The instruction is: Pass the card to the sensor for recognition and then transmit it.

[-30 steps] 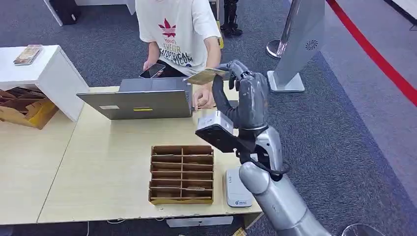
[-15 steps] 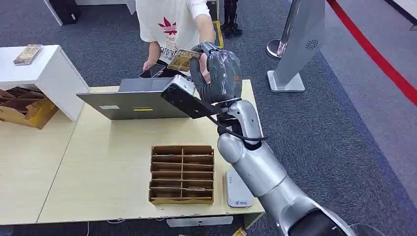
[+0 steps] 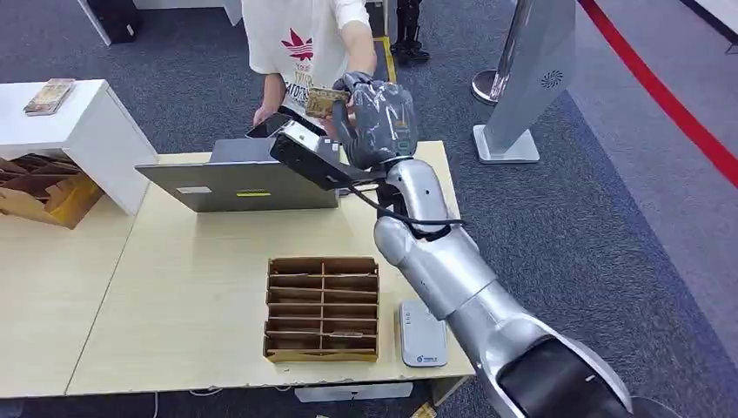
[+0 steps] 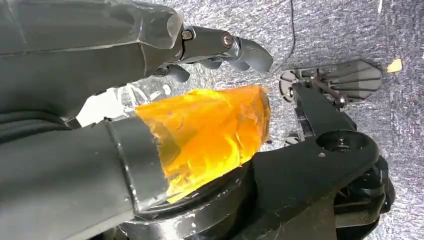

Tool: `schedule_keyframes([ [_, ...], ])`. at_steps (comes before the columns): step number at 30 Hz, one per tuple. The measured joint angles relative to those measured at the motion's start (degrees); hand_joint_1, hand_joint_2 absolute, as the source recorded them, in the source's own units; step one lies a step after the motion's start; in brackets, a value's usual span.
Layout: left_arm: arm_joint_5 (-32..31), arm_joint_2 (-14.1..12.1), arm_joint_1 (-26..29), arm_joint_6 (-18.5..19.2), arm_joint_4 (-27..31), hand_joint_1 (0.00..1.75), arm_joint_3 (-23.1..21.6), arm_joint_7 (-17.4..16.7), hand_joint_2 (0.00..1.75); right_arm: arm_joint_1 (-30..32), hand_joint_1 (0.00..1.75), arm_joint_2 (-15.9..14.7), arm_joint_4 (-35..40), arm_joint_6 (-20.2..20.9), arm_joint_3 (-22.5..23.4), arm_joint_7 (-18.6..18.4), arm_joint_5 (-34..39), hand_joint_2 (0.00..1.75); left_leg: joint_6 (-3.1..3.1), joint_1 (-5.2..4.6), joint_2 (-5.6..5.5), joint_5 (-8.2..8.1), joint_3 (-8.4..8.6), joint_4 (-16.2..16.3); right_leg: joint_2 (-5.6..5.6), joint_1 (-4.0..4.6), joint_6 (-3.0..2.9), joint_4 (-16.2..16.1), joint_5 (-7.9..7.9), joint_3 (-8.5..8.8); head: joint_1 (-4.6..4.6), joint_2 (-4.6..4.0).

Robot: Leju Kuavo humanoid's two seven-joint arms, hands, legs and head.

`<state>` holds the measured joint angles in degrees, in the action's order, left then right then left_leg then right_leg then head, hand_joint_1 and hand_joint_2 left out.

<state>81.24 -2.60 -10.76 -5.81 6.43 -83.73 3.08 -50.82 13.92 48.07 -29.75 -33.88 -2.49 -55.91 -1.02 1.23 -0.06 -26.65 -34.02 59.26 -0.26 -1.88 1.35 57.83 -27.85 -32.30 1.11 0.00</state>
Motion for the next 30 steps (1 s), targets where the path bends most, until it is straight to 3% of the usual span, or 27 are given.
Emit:
schedule_keyframes([
  [14,0.0,0.0,-0.1,0.0,0.1,0.0,-0.5,-0.2,0.0,-0.1,0.0,0.7,-4.2,1.0,-0.1,-0.7,-0.3,1.75,0.0,0.0,0.01,0.0,0.0,0.0,0.0,0.0,0.0,0.0,0.0,-0.01,0.0,0.0],
  [18,0.8,0.0,0.0,0.0,0.1,0.0,-0.5,-0.1,0.0,0.6,0.0,1.0,-4.0,1.4,-0.1,1.3,2.2,1.75,0.0,0.0,0.01,0.0,0.0,0.0,0.01,0.0,0.0,0.0,0.0,-0.01,-0.02,0.0],
  [22,2.8,0.0,0.7,-0.3,0.1,0.0,-0.4,1.2,0.0,4.7,0.0,1.7,0.3,2.6,0.0,6.1,12.1,1.75,-0.01,0.0,0.01,-0.03,0.0,0.0,0.01,0.01,0.01,0.0,-0.02,-0.01,-0.02,0.0],
  [28,2.9,0.0,0.7,-0.3,0.1,0.0,-0.3,1.3,0.0,5.0,0.0,1.7,0.6,2.7,0.0,6.3,12.7,1.75,0.0,0.0,0.02,-0.03,0.0,0.0,0.02,0.01,0.01,0.0,-0.02,-0.01,0.0,0.0],
  [30,5.5,0.0,2.5,-0.9,0.1,0.0,0.8,3.4,0.0,12.7,0.0,2.1,10.8,4.6,-0.5,11.2,25.8,1.75,0.0,0.0,0.02,-0.09,-0.01,0.0,0.0,0.01,0.01,0.0,-0.09,-0.05,-0.04,0.0],
])
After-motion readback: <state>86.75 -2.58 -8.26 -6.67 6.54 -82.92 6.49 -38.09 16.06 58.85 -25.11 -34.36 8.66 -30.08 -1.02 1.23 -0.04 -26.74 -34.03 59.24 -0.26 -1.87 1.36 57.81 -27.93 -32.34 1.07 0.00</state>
